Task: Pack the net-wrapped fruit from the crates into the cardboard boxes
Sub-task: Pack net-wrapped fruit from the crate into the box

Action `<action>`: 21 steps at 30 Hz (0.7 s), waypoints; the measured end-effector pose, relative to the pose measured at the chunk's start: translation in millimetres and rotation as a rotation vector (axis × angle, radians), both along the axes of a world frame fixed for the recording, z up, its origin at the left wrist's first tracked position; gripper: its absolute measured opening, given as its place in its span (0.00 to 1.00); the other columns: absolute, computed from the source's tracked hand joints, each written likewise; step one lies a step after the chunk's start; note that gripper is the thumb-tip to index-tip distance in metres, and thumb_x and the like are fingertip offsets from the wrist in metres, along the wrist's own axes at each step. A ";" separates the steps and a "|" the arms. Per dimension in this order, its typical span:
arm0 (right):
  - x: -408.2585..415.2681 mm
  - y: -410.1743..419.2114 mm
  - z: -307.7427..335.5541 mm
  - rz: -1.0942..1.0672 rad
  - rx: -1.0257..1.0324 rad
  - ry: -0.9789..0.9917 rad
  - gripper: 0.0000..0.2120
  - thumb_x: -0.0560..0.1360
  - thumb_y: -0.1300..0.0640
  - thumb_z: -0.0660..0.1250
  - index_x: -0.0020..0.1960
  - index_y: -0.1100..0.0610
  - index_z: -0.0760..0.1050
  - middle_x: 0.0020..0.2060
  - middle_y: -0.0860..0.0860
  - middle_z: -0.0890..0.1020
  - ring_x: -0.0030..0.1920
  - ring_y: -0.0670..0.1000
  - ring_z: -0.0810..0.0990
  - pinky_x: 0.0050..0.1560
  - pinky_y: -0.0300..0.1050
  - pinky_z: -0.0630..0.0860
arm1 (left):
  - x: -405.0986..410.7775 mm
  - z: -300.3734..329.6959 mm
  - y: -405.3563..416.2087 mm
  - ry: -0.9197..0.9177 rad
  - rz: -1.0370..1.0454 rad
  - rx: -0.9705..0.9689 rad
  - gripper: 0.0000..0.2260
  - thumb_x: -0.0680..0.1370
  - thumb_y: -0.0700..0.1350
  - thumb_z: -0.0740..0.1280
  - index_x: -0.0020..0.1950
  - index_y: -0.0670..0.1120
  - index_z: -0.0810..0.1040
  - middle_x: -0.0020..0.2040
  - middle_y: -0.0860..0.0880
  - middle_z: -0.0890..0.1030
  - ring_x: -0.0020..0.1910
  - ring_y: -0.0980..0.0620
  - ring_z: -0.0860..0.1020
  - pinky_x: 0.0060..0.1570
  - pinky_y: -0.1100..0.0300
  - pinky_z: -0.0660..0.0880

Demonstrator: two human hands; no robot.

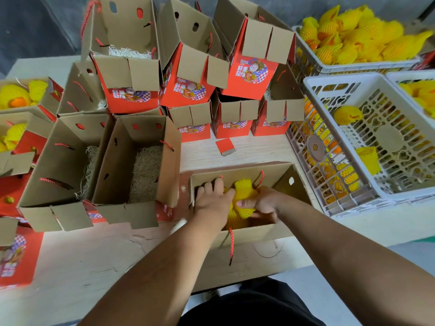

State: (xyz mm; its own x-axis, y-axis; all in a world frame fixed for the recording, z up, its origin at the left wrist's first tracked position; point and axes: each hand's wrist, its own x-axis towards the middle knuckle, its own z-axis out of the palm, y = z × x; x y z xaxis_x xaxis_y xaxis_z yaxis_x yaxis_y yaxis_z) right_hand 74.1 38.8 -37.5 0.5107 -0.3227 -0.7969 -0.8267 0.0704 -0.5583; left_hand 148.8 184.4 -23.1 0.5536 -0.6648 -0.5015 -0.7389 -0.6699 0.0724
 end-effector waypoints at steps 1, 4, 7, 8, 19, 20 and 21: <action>1.6 2.6 -2.3 0.055 -0.086 0.017 0.33 0.69 0.54 0.82 0.69 0.61 0.72 0.59 0.57 0.83 0.54 0.55 0.84 0.63 0.57 0.79 | 0.9 -1.2 -1.7 0.001 0.034 -0.004 0.26 0.80 0.39 0.67 0.75 0.54 0.62 0.72 0.42 0.59 0.66 0.36 0.67 0.67 0.46 0.69; 5.2 9.3 -3.2 0.182 -0.313 0.050 0.41 0.67 0.52 0.83 0.73 0.59 0.67 0.64 0.57 0.79 0.60 0.57 0.80 0.56 0.47 0.77 | -2.3 -2.6 -2.8 -0.060 0.063 -0.007 0.30 0.77 0.33 0.67 0.75 0.51 0.62 0.72 0.40 0.57 0.63 0.34 0.71 0.58 0.47 0.74; 3.7 8.8 -4.2 0.015 -0.181 -0.051 0.42 0.69 0.56 0.82 0.77 0.56 0.63 0.62 0.57 0.79 0.45 0.54 0.84 0.39 0.40 0.79 | -1.7 -4.5 -0.5 -0.194 0.076 -0.061 0.30 0.77 0.34 0.67 0.75 0.49 0.61 0.70 0.40 0.61 0.62 0.35 0.73 0.60 0.48 0.73; 2.6 9.1 -2.8 -0.023 -0.146 -0.080 0.42 0.70 0.55 0.81 0.77 0.56 0.63 0.63 0.56 0.79 0.42 0.53 0.84 0.37 0.39 0.79 | -0.1 -4.9 -0.2 -0.236 0.073 -0.069 0.28 0.78 0.35 0.66 0.75 0.49 0.62 0.70 0.40 0.62 0.62 0.36 0.73 0.62 0.48 0.71; 2.3 7.4 -3.5 0.271 -0.285 0.059 0.23 0.67 0.44 0.81 0.49 0.60 0.79 0.41 0.54 0.85 0.44 0.54 0.82 0.50 0.44 0.77 | 11.0 -16.6 0.9 -0.134 -0.053 -0.017 0.38 0.71 0.71 0.70 0.72 0.49 0.68 0.68 0.45 0.72 0.68 0.42 0.69 0.65 0.48 0.65; 0.8 4.2 -2.4 0.260 -0.264 0.061 0.23 0.67 0.44 0.82 0.47 0.60 0.79 0.38 0.53 0.85 0.42 0.53 0.82 0.50 0.44 0.77 | 9.4 -16.1 0.3 -0.134 -0.053 -0.051 0.38 0.71 0.73 0.68 0.71 0.49 0.71 0.67 0.46 0.73 0.67 0.42 0.70 0.64 0.48 0.66; -0.3 2.1 -1.8 0.259 -0.261 0.068 0.24 0.67 0.43 0.82 0.48 0.61 0.80 0.37 0.53 0.86 0.42 0.53 0.82 0.52 0.45 0.78 | 7.3 -15.3 -1.0 -0.127 -0.047 -0.081 0.37 0.71 0.74 0.67 0.69 0.49 0.73 0.67 0.46 0.75 0.67 0.42 0.71 0.64 0.48 0.67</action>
